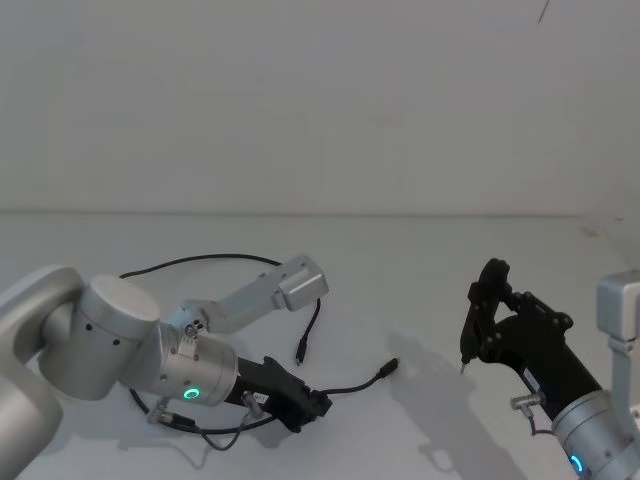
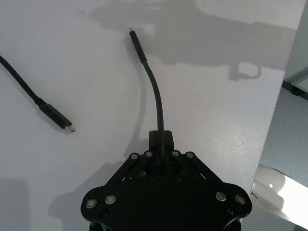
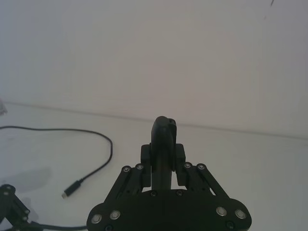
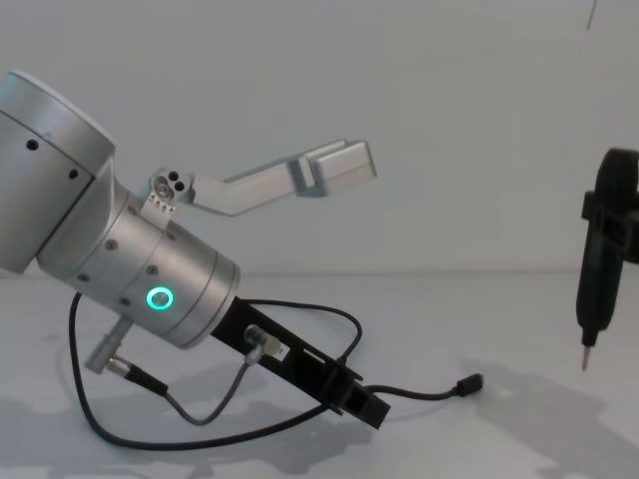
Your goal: Pick up the data cable with the one hand.
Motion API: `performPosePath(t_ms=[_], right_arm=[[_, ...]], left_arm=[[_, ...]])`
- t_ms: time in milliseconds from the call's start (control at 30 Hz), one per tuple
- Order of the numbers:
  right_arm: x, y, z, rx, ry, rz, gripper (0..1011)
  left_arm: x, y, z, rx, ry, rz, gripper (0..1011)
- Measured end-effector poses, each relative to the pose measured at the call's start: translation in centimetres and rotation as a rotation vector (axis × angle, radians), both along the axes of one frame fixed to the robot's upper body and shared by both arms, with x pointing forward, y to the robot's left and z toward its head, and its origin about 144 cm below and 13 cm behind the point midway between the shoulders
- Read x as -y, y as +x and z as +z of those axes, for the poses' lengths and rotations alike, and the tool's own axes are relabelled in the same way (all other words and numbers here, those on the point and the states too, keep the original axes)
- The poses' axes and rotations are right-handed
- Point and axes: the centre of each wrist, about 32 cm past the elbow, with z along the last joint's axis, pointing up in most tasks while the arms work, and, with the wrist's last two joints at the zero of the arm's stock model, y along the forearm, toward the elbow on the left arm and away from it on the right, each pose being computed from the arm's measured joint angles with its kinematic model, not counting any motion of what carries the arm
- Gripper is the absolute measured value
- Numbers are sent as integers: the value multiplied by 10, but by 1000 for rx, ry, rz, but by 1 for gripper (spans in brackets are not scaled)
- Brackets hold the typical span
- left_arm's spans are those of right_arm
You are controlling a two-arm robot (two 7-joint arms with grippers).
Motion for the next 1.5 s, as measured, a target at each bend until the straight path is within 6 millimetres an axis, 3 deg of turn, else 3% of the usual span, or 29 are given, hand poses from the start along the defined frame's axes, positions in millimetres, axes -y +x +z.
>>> performPosePath(t_ms=[833, 1500], right_arm=[[1, 12, 47, -10, 152, 83, 279], [-4, 19, 39, -104, 210, 117, 279]], left_arm=[[-35, -16, 17, 136, -56, -139, 40], [-43, -20, 21, 160, -62, -165, 40]])
